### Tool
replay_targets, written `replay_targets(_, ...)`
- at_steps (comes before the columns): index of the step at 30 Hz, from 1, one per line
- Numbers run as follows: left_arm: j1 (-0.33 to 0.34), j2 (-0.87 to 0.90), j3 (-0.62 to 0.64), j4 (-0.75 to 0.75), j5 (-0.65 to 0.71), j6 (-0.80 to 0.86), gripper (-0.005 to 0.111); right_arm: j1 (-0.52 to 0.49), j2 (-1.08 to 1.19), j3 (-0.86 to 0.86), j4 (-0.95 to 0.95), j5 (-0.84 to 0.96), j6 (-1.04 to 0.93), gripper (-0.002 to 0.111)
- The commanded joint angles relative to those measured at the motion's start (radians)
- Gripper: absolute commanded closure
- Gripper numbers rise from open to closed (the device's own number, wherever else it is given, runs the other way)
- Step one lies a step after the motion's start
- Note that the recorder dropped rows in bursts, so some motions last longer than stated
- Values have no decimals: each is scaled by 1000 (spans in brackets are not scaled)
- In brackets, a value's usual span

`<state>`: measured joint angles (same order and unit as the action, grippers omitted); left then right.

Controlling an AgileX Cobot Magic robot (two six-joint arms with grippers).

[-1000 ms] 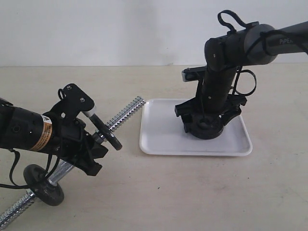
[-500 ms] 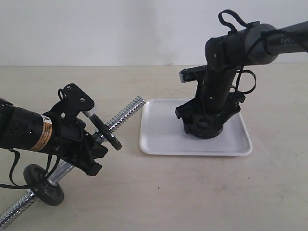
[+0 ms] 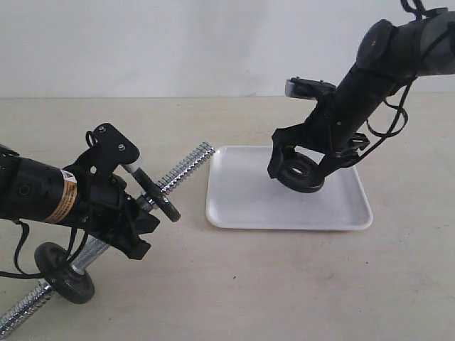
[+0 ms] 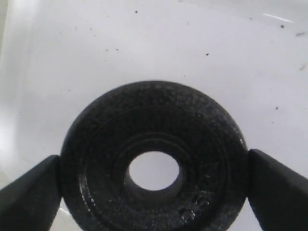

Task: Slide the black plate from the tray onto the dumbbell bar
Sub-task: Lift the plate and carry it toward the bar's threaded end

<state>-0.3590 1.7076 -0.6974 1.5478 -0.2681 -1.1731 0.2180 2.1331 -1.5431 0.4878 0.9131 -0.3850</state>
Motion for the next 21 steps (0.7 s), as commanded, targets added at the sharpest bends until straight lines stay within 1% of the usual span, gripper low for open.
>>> replay_targets(1,0,-38,-25,-34,-43,12,102,-43,-28,-5,155,81,-123,108)
replay_targets(8,0,-38,-25,-34,-43,15,102,-74,-28,-5,416,184,-305,108)
replay_targets(17,0,-38,-25,-34,-20,15,102,-74,-28,-5,616,308,-449,108)
replay_targets(21,0,-38,-25,-34,-20,17,102,-78,-28,-5,724,308,-520,108)
